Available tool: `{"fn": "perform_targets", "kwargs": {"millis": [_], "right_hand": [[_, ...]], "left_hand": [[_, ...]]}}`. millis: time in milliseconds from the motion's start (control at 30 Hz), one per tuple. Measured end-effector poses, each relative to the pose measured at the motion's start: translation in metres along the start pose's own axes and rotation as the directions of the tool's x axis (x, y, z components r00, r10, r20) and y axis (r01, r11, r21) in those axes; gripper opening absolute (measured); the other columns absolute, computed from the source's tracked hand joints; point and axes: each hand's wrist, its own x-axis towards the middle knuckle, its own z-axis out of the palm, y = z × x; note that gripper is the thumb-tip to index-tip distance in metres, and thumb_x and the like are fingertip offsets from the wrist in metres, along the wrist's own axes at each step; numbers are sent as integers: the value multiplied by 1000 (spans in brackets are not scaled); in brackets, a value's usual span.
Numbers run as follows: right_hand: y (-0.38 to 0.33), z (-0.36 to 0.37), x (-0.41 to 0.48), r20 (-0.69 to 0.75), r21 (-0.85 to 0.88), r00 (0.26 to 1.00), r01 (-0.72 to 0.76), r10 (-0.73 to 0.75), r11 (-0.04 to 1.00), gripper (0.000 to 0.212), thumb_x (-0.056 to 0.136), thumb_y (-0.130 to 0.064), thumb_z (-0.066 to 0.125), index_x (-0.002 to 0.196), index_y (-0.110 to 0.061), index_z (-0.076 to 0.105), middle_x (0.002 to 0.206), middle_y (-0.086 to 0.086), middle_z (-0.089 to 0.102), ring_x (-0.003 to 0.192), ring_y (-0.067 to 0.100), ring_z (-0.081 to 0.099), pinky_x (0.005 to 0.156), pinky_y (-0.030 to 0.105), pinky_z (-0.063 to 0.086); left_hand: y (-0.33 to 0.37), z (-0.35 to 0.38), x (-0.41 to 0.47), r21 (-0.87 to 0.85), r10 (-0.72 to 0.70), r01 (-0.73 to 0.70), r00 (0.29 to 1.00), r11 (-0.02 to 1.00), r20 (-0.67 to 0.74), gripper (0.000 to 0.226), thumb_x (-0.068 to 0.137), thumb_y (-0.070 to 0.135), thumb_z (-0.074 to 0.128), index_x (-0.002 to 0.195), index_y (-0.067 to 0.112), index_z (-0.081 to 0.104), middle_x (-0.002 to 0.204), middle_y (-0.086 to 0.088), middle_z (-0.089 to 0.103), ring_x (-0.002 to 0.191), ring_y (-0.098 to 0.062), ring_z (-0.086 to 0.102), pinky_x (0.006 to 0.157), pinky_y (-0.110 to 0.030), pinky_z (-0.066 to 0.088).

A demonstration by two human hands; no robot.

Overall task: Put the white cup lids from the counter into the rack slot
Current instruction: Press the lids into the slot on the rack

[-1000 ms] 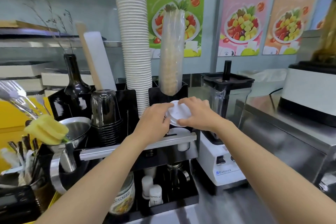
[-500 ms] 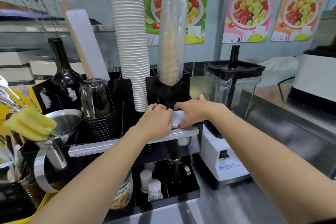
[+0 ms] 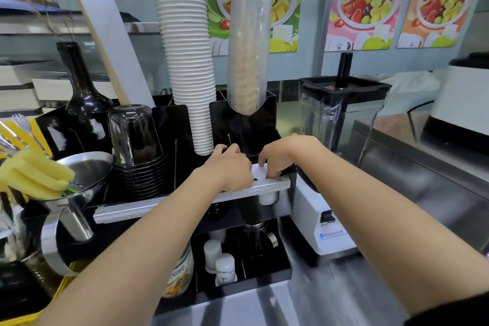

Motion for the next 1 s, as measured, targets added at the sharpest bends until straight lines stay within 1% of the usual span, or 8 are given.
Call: {"fn": "perform_targets", "kwargs": {"millis": [67, 200, 300, 400, 500, 600, 800, 1000], "right_hand": [[0, 3, 5, -1, -14, 1000, -12, 12, 1000, 50, 78, -16, 56, 128, -10, 57, 134, 7, 58, 122, 29, 54, 82, 32, 36], [2, 5, 11, -5, -19, 1000, -10, 10, 1000, 20, 77, -14, 54, 95, -13, 63, 89, 3, 53, 79, 25, 47, 73, 34, 29], [1, 5, 11, -22, -16, 1000, -14, 13, 1000, 4, 78, -12, 54, 82, -13, 53, 79, 2, 46, 74, 24, 40, 68, 33, 30], [2, 5, 10, 1, 20, 1000, 3, -3, 1000, 29, 79, -13, 56, 105, -2, 63, 104, 11, 66, 97, 33, 61, 72, 31, 39], [6, 2, 1, -20, 100, 999, 48, -46, 994, 51, 80, -14, 61, 131, -12, 54, 132, 9, 57, 118, 28, 55, 91, 35, 46], [10, -5, -18, -201, 127, 978, 85, -58, 988, 63, 81, -28, 68, 139, -21, 43, 138, 1, 51, 125, 26, 48, 104, 41, 32], [-1, 2, -56, -742, 307, 670, 318, 17, 897, 42, 89, -29, 58, 129, -18, 53, 119, 3, 64, 104, 23, 59, 90, 39, 49], [-48, 74, -74, -944, 252, 325, 601, 55, 759, 31, 87, -22, 55, 111, -4, 64, 86, 7, 69, 72, 15, 56, 73, 36, 52]], "left_hand": [[1, -2, 1, 13, -14, 14, 1000, 1000, 19, 35, 87, 21, 32, 102, 12, 62, 112, -3, 56, 112, -20, 34, 106, -40, 17], [4, -6, 1, 19, -20, 19, 998, 1000, 55, 35, 87, 20, 31, 101, 12, 62, 113, -3, 54, 111, -21, 32, 107, -42, 16], [6, -8, 1, 28, -20, 18, 997, 999, 73, 36, 86, 20, 30, 103, 13, 62, 116, -3, 54, 113, -20, 31, 108, -42, 15], [7, -8, 0, 60, -24, 20, 997, 998, 77, 37, 87, 21, 30, 107, 13, 60, 119, -2, 53, 118, -21, 32, 108, -43, 16], [6, -3, -4, 52, 8, -6, 999, 999, -38, 37, 88, 21, 32, 111, 15, 60, 122, -3, 55, 119, -21, 36, 107, -40, 21], [2, 2, -13, -36, 34, -46, 957, 998, -287, 38, 89, 22, 39, 122, 17, 56, 129, -1, 55, 123, -22, 43, 106, -37, 25], [-5, -3, -68, -262, -103, -94, 753, 961, -650, 38, 88, 26, 48, 122, 12, 56, 125, -6, 62, 117, -25, 53, 100, -39, 37], [-11, 34, -154, -512, -376, -26, 646, 858, -664, 43, 88, 29, 44, 127, 12, 53, 130, -6, 57, 124, -21, 47, 103, -30, 31]]}}
